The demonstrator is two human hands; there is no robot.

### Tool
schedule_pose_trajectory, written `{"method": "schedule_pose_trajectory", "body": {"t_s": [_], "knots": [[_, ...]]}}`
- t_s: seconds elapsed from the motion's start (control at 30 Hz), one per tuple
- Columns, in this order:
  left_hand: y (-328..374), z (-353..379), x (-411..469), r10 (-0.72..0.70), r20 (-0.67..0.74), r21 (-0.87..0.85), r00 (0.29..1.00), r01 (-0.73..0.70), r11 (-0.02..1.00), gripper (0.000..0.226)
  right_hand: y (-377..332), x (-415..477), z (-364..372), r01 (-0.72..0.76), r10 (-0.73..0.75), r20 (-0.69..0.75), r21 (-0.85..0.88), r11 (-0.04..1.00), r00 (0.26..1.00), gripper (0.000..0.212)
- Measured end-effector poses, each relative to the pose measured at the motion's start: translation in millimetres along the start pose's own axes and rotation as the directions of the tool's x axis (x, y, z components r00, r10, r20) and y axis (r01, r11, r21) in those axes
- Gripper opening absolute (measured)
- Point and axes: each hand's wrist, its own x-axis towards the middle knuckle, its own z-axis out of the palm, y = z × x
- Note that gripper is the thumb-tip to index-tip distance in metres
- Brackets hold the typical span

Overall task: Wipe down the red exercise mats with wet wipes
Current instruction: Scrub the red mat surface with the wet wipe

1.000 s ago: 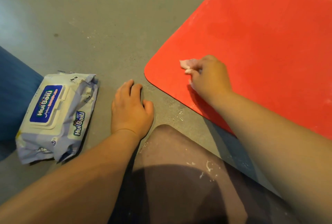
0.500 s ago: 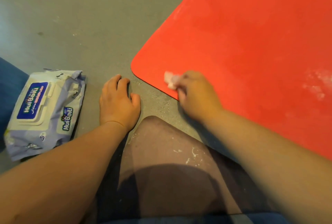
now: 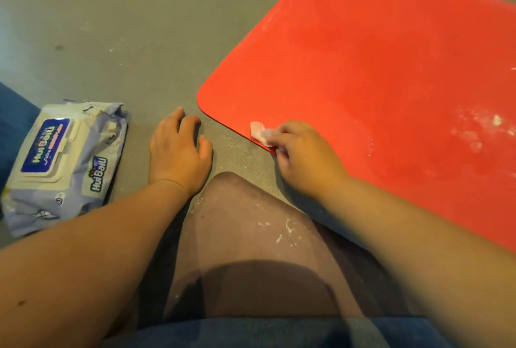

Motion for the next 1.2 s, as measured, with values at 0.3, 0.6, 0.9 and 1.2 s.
{"method": "schedule_pose_trajectory", "body": {"t_s": [0.3,0.6,0.9,1.2], "knots": [[46,-1,22,0.386,0.226,-0.039,0.894,-0.388,0.921,0.036,24,14,-18,-0.179,0.179,-0.029,-0.029,0.983,0.984,0.031],[48,20,-8,0.219,0.154,-0.141,0.963,-0.198,0.97,0.05,69,4,-41,-0.342,0.335,-0.169,-0.012,0.94,0.927,0.023],[50,18,-8,0.206,0.124,-0.11,0.971,-0.192,0.975,0.049,47,-21,-36,-0.053,0.06,0.086,-0.082,0.995,0.994,0.023],[49,17,-5,0.249,0.198,-0.01,0.948,-0.252,0.968,0.057,45,-25,-38,0.104,-0.109,0.121,0.046,0.994,0.987,0.015]]}}
